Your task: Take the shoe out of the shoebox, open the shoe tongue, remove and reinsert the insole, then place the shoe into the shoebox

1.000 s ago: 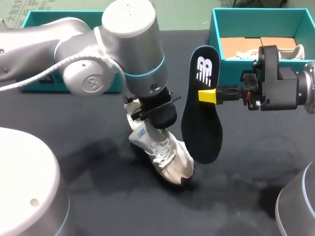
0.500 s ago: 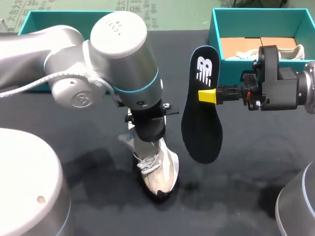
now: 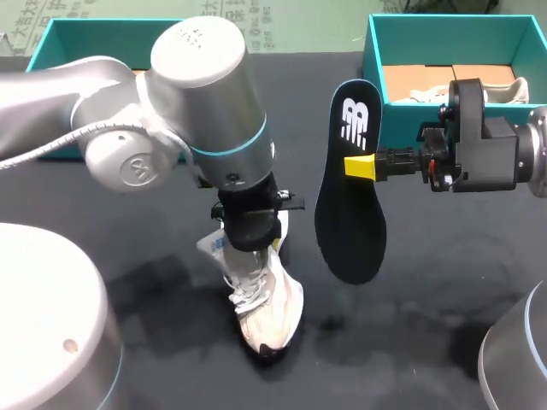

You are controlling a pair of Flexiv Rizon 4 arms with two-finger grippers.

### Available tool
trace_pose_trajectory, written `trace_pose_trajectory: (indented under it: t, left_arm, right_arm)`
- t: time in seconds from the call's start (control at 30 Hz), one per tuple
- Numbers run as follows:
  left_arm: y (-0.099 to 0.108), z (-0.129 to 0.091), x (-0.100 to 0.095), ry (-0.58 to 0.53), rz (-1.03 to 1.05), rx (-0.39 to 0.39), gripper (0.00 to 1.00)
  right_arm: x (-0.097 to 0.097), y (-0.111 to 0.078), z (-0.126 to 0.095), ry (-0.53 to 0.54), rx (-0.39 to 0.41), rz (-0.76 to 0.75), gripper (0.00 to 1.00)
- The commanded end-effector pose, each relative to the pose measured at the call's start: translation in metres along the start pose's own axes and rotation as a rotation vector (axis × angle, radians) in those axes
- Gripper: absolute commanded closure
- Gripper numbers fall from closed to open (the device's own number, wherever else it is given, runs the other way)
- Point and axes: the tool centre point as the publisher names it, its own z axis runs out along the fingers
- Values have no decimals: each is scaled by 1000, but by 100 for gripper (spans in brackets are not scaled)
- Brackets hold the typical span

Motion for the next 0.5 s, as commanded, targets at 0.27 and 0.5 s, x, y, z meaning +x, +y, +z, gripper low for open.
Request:
trace_pose_trajectory:
  t: [0.27, 0.5]
  left_arm:
    - [-3, 23, -4, 16, 19, 59, 100]
    - [-2, 34, -7, 39, 12, 88, 100]
  right_arm:
    - [1, -2, 1, -4, -2, 0, 100]
    - [1, -2, 1, -4, -2, 0, 100]
